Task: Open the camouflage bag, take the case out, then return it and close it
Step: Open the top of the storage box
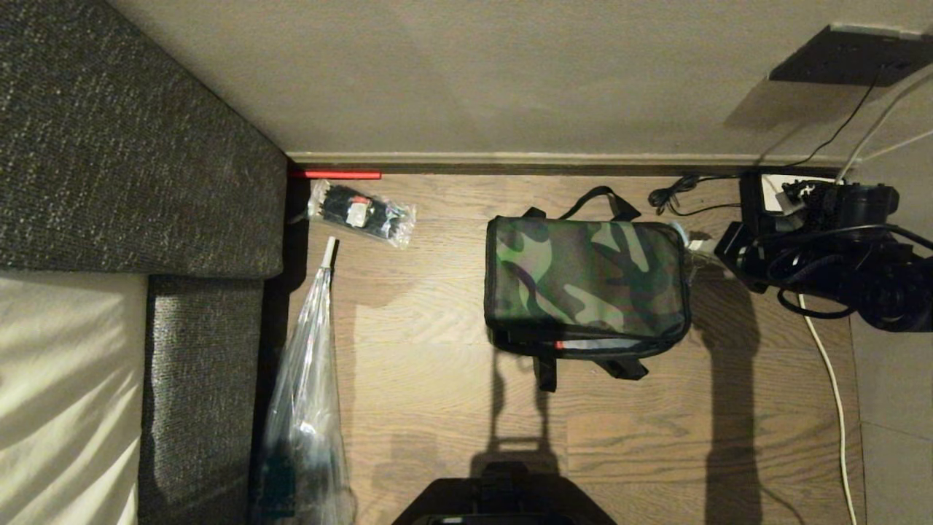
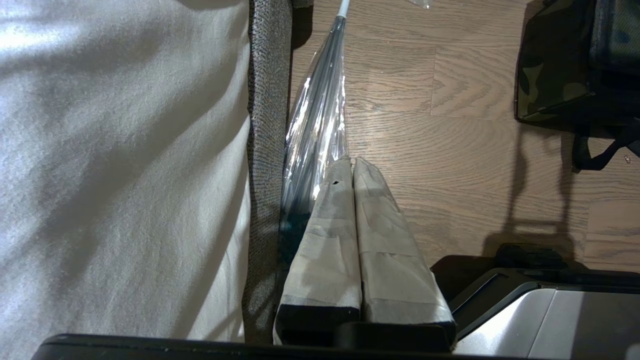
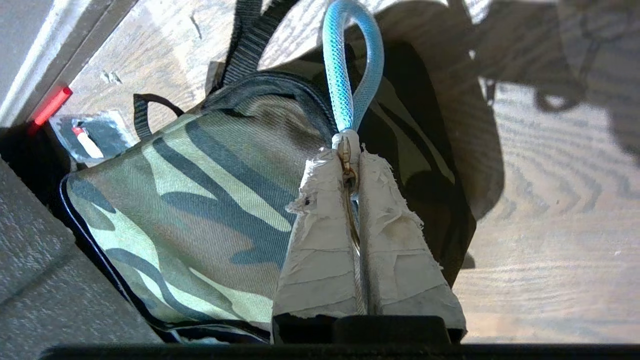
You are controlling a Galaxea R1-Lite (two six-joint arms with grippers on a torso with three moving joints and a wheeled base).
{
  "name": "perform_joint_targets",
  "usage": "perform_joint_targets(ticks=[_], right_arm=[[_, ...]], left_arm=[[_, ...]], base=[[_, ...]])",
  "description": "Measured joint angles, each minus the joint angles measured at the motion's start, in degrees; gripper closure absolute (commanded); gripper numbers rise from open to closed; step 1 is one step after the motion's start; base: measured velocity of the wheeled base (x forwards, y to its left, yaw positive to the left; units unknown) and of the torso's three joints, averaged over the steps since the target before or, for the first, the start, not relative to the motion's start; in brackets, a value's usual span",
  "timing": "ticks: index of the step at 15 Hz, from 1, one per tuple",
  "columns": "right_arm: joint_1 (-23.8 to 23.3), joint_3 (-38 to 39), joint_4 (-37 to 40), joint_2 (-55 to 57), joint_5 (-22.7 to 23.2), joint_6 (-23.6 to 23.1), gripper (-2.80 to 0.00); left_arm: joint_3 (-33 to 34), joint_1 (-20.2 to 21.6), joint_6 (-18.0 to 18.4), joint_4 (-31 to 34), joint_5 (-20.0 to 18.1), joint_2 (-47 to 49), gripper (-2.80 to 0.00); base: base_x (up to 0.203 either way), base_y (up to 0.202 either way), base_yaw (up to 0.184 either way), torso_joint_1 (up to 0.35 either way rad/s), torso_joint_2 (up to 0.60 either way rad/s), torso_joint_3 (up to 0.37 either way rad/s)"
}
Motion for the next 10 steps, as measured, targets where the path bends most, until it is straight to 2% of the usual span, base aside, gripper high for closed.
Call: perform_joint_targets(ticks=[10], right_arm=[[0.1, -1.3, -3.9, 0.0, 0.0, -0.6, 0.00]], left_arm=[[0.0, 0.0, 0.0, 0.0, 0.0, 0.0, 0.00]], base=[[0.000, 0.000, 0.000, 0.000, 0.00, 0.000]])
